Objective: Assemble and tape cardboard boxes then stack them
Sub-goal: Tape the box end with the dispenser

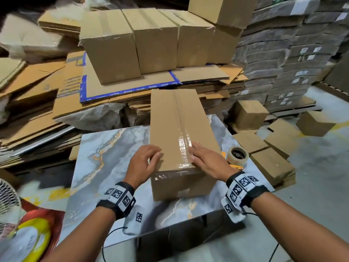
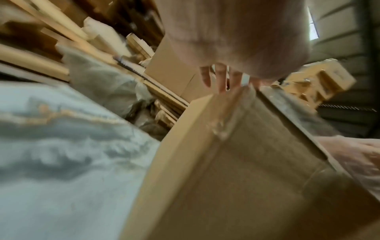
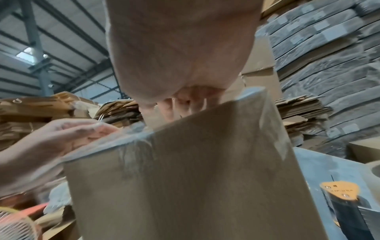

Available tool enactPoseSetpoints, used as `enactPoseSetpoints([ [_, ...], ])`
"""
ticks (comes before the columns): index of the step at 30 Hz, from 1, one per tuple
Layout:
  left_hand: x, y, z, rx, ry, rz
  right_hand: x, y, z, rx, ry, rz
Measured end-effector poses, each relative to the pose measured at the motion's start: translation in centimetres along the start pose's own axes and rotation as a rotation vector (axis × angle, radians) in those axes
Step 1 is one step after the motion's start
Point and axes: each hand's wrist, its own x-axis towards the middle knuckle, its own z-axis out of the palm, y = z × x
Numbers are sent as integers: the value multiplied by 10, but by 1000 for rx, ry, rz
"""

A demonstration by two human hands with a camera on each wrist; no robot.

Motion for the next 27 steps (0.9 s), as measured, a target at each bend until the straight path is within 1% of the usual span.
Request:
enactPoseSetpoints([
  [2,-7,-3,-14,27,-41,92,0,-3,7,-71,-29,-17],
  [5,-14,-14,-28,44,-173,198,-5,-1,15,-219,-23,-38],
  [8,-18,-28,-38,94,-304,244,-6,1,17,-231,-26,-38],
  [11,-22,-38,-43,204,-404,355,-5,1,18,-255,-41,-52],
  [14,-21,-42,-39,263,-391,410,-5,2,19,-255,-46,-56],
  [16,-20,-43,-38,249,-369,420,-5,2,20,-258,-44,-51],
  [20,-23,-44,-35,183,-358,399,-5,0,21,-284,-40,-39],
  [22,-24,-46,-31,159,-325,393,-4,-1,20,-284,-36,-31],
  [27,-26,-41,-20,89,-229,312,-4,-3,21,-282,-27,-20],
])
